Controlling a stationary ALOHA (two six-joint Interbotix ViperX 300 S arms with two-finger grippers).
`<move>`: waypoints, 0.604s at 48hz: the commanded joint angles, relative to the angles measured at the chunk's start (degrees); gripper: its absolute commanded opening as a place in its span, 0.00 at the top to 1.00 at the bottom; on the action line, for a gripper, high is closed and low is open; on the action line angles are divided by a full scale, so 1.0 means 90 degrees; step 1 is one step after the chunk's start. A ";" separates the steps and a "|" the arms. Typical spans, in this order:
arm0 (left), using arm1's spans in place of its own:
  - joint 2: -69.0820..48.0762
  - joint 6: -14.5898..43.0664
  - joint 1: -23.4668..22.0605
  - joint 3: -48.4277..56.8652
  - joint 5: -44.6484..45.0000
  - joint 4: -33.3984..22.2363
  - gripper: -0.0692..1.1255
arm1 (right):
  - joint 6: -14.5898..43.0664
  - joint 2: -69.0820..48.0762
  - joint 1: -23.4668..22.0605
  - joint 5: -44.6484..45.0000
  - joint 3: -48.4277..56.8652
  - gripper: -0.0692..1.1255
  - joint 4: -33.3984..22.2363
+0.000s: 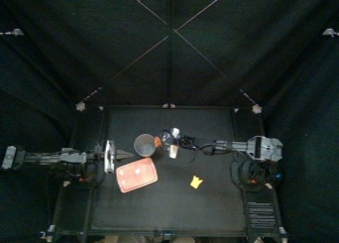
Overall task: Pick the pie then place it in the grey bowl
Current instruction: Place pie in the grey bowl
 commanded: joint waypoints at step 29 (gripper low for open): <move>0.0020 0.0020 0.0010 -0.0020 -0.0059 0.0000 0.94 | 0.0029 0.1387 0.0293 -0.1260 -0.1133 0.29 0.1699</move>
